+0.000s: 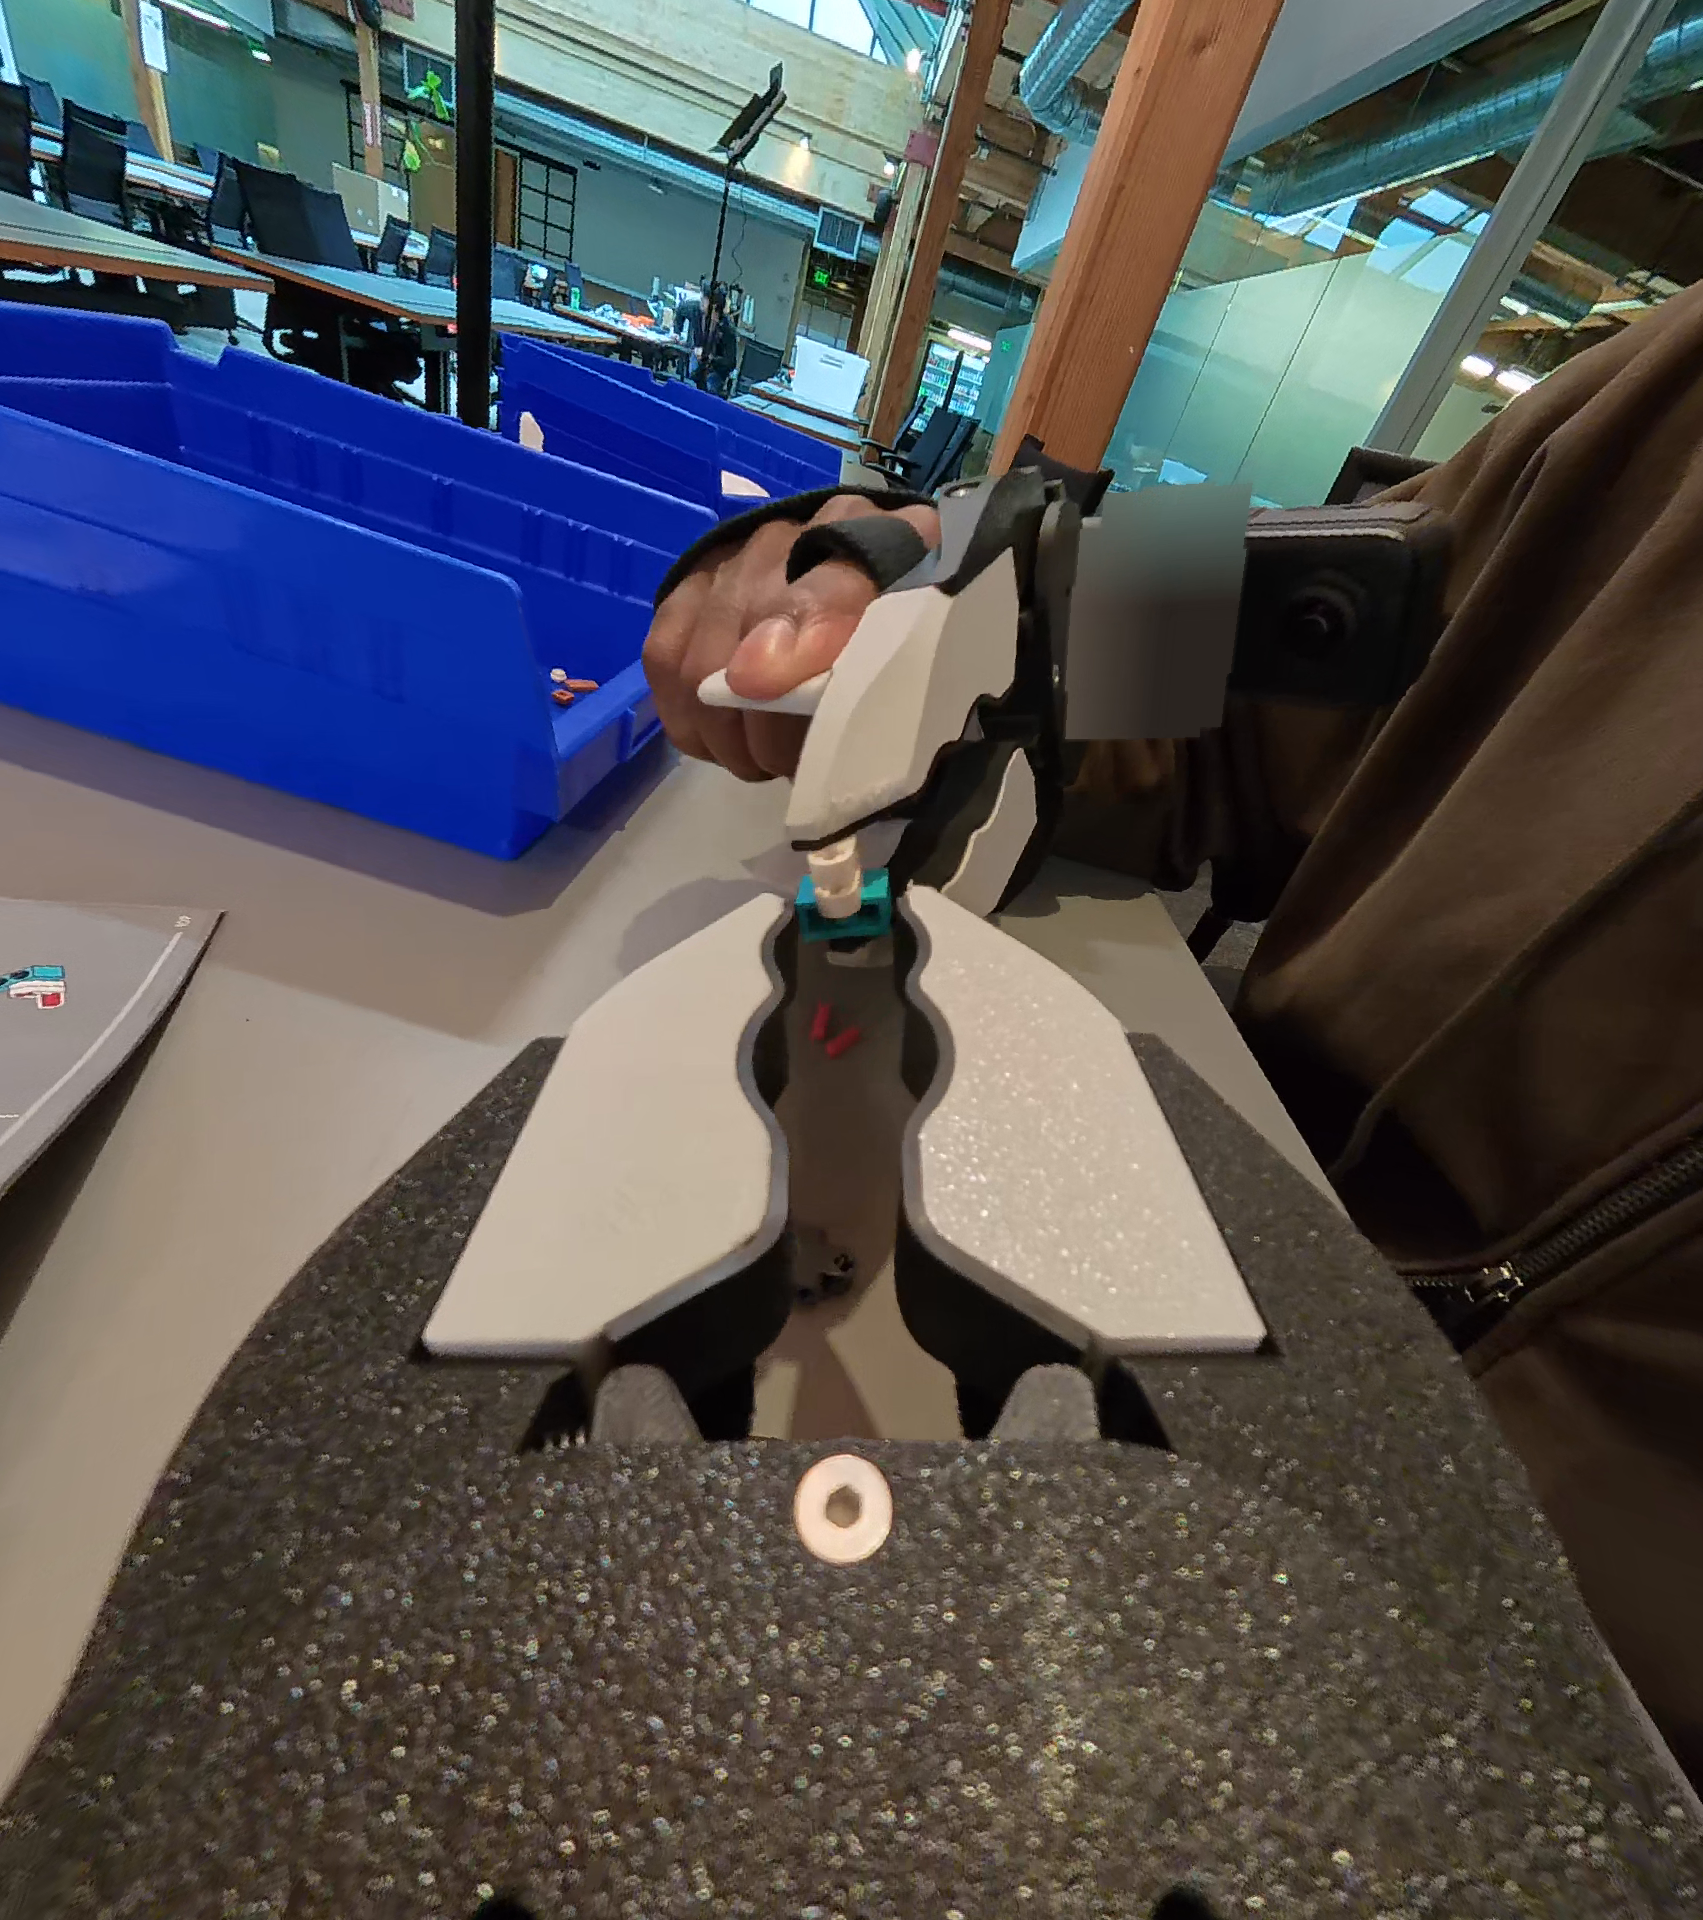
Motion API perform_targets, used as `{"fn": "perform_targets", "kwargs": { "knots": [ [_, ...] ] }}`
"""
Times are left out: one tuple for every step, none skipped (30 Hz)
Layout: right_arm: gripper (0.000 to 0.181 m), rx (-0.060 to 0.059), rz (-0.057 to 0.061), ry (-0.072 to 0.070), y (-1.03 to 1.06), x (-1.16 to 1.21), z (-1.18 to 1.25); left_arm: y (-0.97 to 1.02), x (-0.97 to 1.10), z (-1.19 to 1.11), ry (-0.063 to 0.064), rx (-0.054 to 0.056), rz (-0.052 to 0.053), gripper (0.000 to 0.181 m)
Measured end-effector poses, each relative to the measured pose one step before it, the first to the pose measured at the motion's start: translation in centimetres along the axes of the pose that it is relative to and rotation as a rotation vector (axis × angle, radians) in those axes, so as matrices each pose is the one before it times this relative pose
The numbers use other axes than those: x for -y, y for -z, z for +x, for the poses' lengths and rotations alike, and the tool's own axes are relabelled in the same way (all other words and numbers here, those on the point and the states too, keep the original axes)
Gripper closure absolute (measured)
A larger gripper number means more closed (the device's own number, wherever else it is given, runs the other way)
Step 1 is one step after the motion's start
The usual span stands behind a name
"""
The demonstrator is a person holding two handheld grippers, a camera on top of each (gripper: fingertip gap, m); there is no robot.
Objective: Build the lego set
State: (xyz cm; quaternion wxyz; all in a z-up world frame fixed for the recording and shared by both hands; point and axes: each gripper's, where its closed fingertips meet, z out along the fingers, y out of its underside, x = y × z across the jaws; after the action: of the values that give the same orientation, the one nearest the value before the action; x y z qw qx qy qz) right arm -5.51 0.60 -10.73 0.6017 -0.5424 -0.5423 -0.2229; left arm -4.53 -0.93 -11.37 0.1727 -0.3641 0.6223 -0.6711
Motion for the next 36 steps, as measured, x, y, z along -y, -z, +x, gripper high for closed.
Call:
{"fn": "perform_targets", "kwargs": {
  "knots": [
    [0.163, -0.0118, 0.0107, -0.0033, 0.012, 0.110, 0.127, 0.038, 0.181, 0.024, 0.0043, -0.0028, 0.0117, 0.164],
    [0.162, -0.0126, 0.0079, -0.0057, -0.017, 0.067, 0.133, 0.040, 0.132, -0.031, 0.0031, 0.0001, 0.0084, 0.165],
    [0.162, -0.0085, 0.0039, -0.0076, -0.049, -0.005, 0.064, 0.056, 0.045, -0.090, -0.0007, 0.0046, 0.0022, 0.165],
    [0.162, -0.0115, 0.0010, -0.0063, -0.059, -0.045, 0.085, 0.056, 0.034, -0.130, -0.0012, 0.0072, 0.0021, 0.165],
    [0.160, -0.0230, 0.0009, -0.0014, -0.017, -0.015, 0.214, 0.051, 0.078, -0.013, 0.0007, -0.0006, 0.0048, 0.165],
    [0.157, -0.0188, -0.0036, -0.0022, -0.022, -0.065, 0.187, 0.025, 0.046, 0.041, -0.0004, -0.0040, 0.0034, 0.165],
    [0.154, -0.0062, -0.0063, -0.0067, -0.016, -0.133, 0.064, 0.013, 0.070, 0.019, -0.0029, 0.0004, 0.0032, 0.165],
    [0.152, -0.0029, -0.0020, -0.0087, 0.007, -0.089, 0.029, 0.029, 0.104, -0.019, -0.0061, 0.0037, 0.0040, 0.165],
    [0.152, -0.0009, 0.0007, -0.0080, 0.031, -0.061, -0.001, 0.066, 0.145, -0.012, -0.0052, 0.0026, 0.0068, 0.165],
    [0.152, 0.0007, 0.0011, -0.0059, 0.041, -0.036, -0.053, 0.080, 0.180, -0.010, -0.0010, 0.0014, 0.0086, 0.165],
    [0.153, -0.0008, 0.0011, -0.0026, 0.042, -0.010, -0.057, 0.076, 0.164, -0.016, 0.0024, 0.0007, 0.0080, 0.165],
    [0.153, -0.0057, 0.0006, 0.0022, 0.033, 0.014, -0.008, 0.053, 0.124, 0.012, 0.0038, -0.0015, 0.0062, 0.165],
    [0.153, -0.0111, 0.0004, 0.0061, 0.023, 0.033, 0.070, 0.011, -0.005, -0.002, 0.0036, -0.0018, -0.0007, 0.165],
    [0.153, -0.0104, 0.0006, 0.0071, 0.014, 0.037, 0.079, -0.044, -0.097, -0.024, 0.0020, 0.0003, -0.0057, 0.165],
    [0.153, -0.0069, -0.0009, 0.0059, -0.010, 0.014, 0.052, -0.065, -0.125, 0.012, 0.0008, -0.0009, -0.0056, 0.165],
    [0.153, -0.0042, -0.0015, 0.0051, -0.015, 0.004, 0.014, -0.061, -0.070, 0.071, -0.0002, -0.0038, -0.0032, 0.165],
    [0.153, -0.0028, -0.0011, 0.0052, -0.018, 0.005, -0.013, -0.061, -0.015, 0.063, -0.0006, -0.0025, -0.0003, 0.165],
    [0.153, -0.0005, -0.0008, 0.0037, -0.016, 0.001, -0.050, -0.053, 0.015, 0.048, 0.0010, -0.0021, 0.0015, 0.165],
    [0.153, -0.0009, -0.0001, 0.0017, -0.017, 0.011, -0.037, -0.030, 0.040, 0.039, 0.0021, -0.0014, 0.0033, 0.165],
    [0.156, -0.0031, 0.0021, 0.0011, 0.009, 0.047, -0.008, -0.049, 0.049, 0.033, 0.0014, -0.0013, 0.0039, 0.165],
    [0.159, -0.0068, 0.0023, 0.0000, 0.021, 0.038, 0.072, -0.061, -0.021, 0.044, 0.0007, -0.0017, -0.0003, 0.165],
    [0.162, -0.0059, 0.0013, -0.0025, 0.026, 0.011, 0.116, -0.066, -0.009, 0.019, 0.0001, 0.0003, 0.0015, 0.165],
    [0.162, 0.0015, 0.0027, -0.0059, 0.044, -0.005, 0.023, -0.029, 0.058, 0.016, 0.0037, -0.0003, 0.0041, 0.165],
    [0.162, 0.0021, 0.0029, -0.0088, 0.029, -0.003, 0.029, -0.047, 0.017, 0.017, 0.0041, -0.0008, 0.0017, 0.165],
    [0.163, 0.0043, 0.0014, -0.0088, 0.040, -0.025, -0.008, -0.040, -0.010, -0.007, 0.0024, 0.0009, 0.0007, 0.165],
    [0.163, 0.0044, -0.0001, -0.0060, 0.025, -0.039, -0.003, -0.038, -0.003, -0.019, 0.0017, 0.0017, 0.0004, 0.165],
    [0.163, 0.0036, -0.0013, -0.0048, 0.016, -0.045, 0.001, -0.035, -0.004, -0.020, 0.0007, 0.0025, -0.0001, 0.165],
    [0.163, 0.0038, -0.0028, -0.0037, 0.014, -0.064, -0.004, -0.041, -0.013, -0.043, -0.0016, 0.0042, -0.0012, 0.165],
    [0.163, 0.0036, -0.0043, -0.0010, 0.029, -0.086, -0.016, -0.047, -0.032, -0.054, -0.0051, 0.0062, -0.0033, 0.165],
    [0.163, 0.0033, -0.0041, 0.0008, 0.022, -0.084, -0.020, -0.048, -0.047, -0.021, -0.0090, 0.0065, -0.0038, 0.165],
    [0.163, 0.0035, -0.0025, 0.0010, 0.032, -0.070, -0.031, -0.056, -0.042, 0.009, -0.0089, 0.0038, -0.0037, 0.165],
    [0.163, 0.0025, -0.0016, 0.0016, 0.040, -0.044, -0.022, -0.050, -0.032, -0.010, -0.0085, 0.0039, -0.0034, 0.165],
    [0.163, 0.0008, -0.0003, 0.0017, 0.043, -0.005, -0.012, -0.032, -0.011, 0.018, -0.0109, 0.0035, -0.0028, 0.165],
    [0.163, 0.0017, -0.0007, -0.0029, 0.036, -0.023, -0.026, -0.020, -0.007, -0.023, -0.0163, 0.0074, -0.0041, 0.164],
    [0.163, 0.0032, 0.0008, -0.0093, 0.019, -0.035, -0.029, 0.030, 0.027, -0.104, -0.0259, 0.0154, -0.0041, 0.162],
    [0.163, 0.0072, 0.0032, -0.0140, 0.022, -0.039, -0.084, 0.093, 0.023, -0.224, -0.0379, 0.0243, -0.0080, 0.158]
  ]
}}
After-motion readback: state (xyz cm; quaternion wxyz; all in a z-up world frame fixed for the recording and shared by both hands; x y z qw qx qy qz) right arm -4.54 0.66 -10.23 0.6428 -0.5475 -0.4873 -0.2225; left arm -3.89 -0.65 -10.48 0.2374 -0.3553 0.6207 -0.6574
